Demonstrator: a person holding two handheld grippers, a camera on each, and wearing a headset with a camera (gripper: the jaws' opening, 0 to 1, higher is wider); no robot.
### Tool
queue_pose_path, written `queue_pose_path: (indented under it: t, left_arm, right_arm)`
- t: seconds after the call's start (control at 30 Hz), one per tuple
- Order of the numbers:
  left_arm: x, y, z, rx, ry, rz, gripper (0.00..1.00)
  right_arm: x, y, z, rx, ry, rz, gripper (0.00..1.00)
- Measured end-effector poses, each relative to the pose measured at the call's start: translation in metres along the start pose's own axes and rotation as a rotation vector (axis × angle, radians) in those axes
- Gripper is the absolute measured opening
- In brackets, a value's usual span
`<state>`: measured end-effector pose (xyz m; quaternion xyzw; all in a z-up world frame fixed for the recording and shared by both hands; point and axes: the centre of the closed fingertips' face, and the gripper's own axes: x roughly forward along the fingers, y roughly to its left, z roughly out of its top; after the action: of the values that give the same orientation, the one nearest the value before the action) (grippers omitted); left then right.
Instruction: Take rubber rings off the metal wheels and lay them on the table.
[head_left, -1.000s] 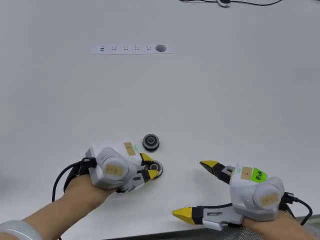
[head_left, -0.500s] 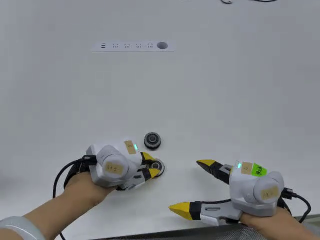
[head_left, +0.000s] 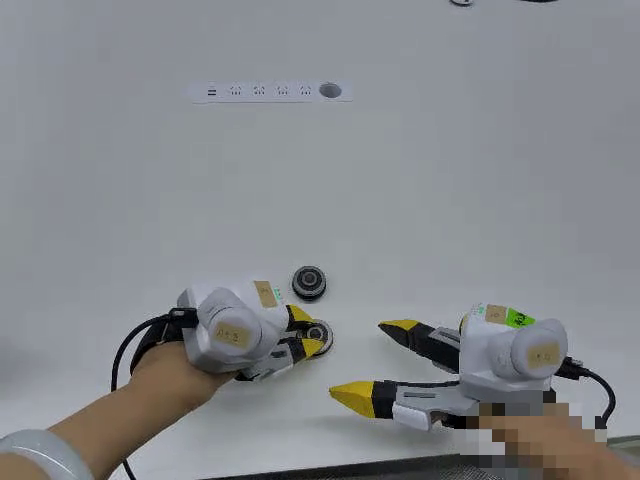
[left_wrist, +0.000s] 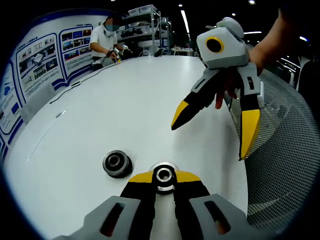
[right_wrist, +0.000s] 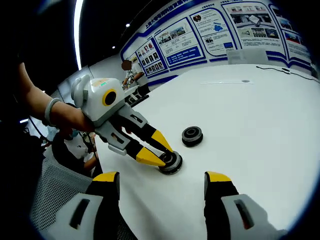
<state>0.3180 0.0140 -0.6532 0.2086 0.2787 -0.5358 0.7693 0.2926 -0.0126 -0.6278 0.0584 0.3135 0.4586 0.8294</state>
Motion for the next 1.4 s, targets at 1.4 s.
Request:
queue_pose_path:
  t: [1.4]
  left_arm:
    - [0.000,0.000,0.001,0.008,-0.013,-0.010,0.12]
  right_arm:
    - [0.040,-0.011,0.013,0.377,-0.016,0.082,0.47]
